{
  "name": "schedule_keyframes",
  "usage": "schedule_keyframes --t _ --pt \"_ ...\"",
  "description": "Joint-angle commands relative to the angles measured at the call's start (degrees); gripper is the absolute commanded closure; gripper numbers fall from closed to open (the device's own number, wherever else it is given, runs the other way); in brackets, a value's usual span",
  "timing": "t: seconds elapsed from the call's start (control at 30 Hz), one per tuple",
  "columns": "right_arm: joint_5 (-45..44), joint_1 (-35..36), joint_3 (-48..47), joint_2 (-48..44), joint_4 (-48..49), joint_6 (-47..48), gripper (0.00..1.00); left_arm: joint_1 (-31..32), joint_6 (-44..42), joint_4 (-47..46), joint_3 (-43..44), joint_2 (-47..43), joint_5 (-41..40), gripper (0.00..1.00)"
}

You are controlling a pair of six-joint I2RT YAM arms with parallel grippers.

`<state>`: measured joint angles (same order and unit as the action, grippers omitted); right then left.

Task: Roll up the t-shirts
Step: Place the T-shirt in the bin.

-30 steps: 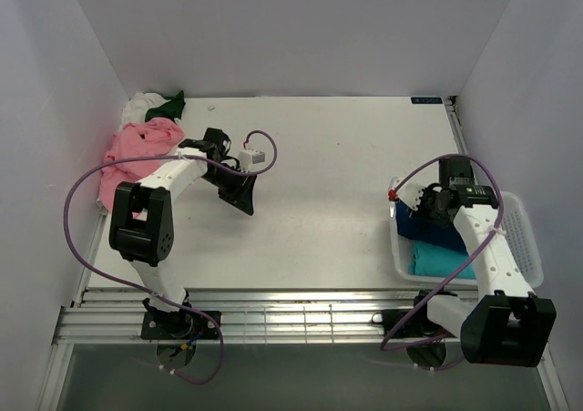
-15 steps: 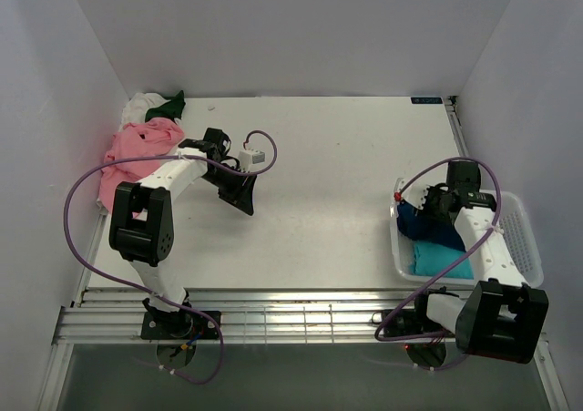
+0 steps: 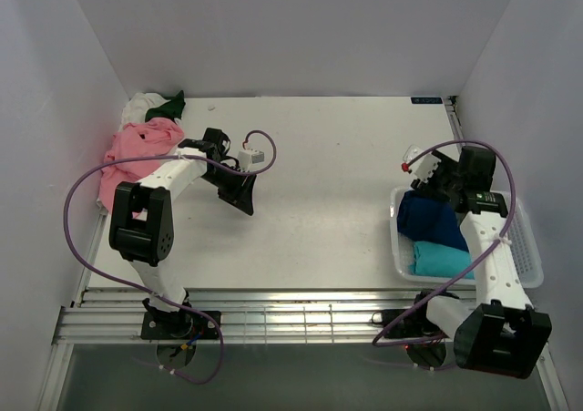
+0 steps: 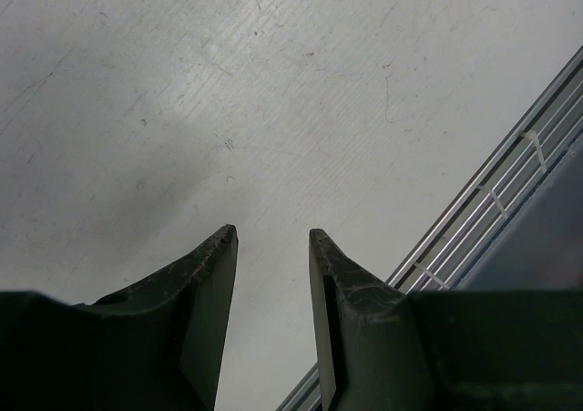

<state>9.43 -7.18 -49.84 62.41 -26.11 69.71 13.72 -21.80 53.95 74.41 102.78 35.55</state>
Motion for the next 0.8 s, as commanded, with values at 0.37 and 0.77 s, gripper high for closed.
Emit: schedule_keyframes --t 0.37,0.77 --pt "5.3 -0.2 1.6 -12.8 -0.9 -61.8 0.41 -0.3 -0.3 0.0 0.6 0.0 2.9 0.52" --pt "4.9 -0.2 7.8 -4.0 12.6 -71.7 0.68 -0.2 0.4 0.3 -0.3 -0.2 3.0 0.52"
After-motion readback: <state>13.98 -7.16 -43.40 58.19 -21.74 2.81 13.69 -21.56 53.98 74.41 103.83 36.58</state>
